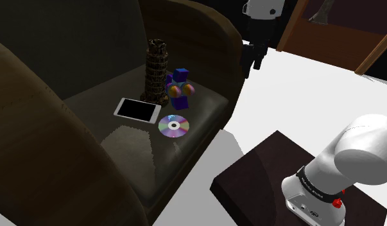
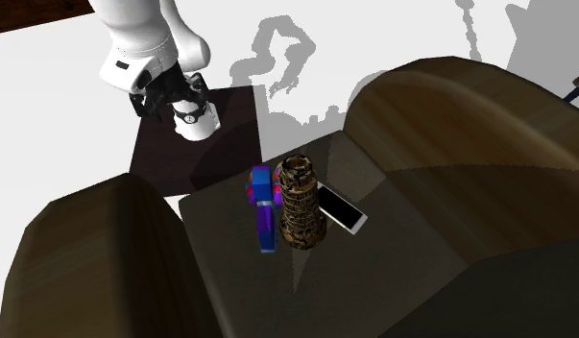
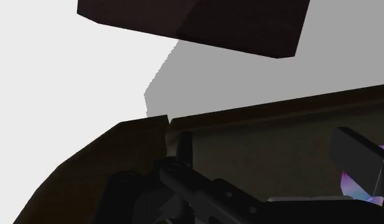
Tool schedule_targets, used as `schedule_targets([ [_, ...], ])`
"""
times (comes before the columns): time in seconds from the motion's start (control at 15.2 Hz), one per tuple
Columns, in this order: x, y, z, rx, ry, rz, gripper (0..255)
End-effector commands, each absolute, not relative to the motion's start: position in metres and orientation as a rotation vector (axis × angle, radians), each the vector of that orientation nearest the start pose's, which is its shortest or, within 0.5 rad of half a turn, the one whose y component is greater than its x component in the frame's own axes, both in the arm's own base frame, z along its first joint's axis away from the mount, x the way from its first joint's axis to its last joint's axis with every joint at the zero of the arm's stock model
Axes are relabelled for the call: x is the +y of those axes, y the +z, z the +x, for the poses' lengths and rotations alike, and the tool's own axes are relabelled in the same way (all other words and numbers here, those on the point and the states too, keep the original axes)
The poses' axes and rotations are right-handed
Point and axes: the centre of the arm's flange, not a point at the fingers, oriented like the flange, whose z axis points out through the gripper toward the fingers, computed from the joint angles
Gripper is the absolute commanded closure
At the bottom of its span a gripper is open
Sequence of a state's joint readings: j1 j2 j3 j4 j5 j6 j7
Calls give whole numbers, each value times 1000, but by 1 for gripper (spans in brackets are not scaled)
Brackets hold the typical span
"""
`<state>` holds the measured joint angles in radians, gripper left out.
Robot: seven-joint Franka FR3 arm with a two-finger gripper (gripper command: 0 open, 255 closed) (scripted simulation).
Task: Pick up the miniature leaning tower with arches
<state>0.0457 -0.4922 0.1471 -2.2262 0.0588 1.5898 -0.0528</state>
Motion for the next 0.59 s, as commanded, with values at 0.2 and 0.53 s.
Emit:
schedule_targets([
  [0.2,134,556,419,-409,146,-3125,0],
  [0.53,178,568,456,-475,62,-3113,0],
])
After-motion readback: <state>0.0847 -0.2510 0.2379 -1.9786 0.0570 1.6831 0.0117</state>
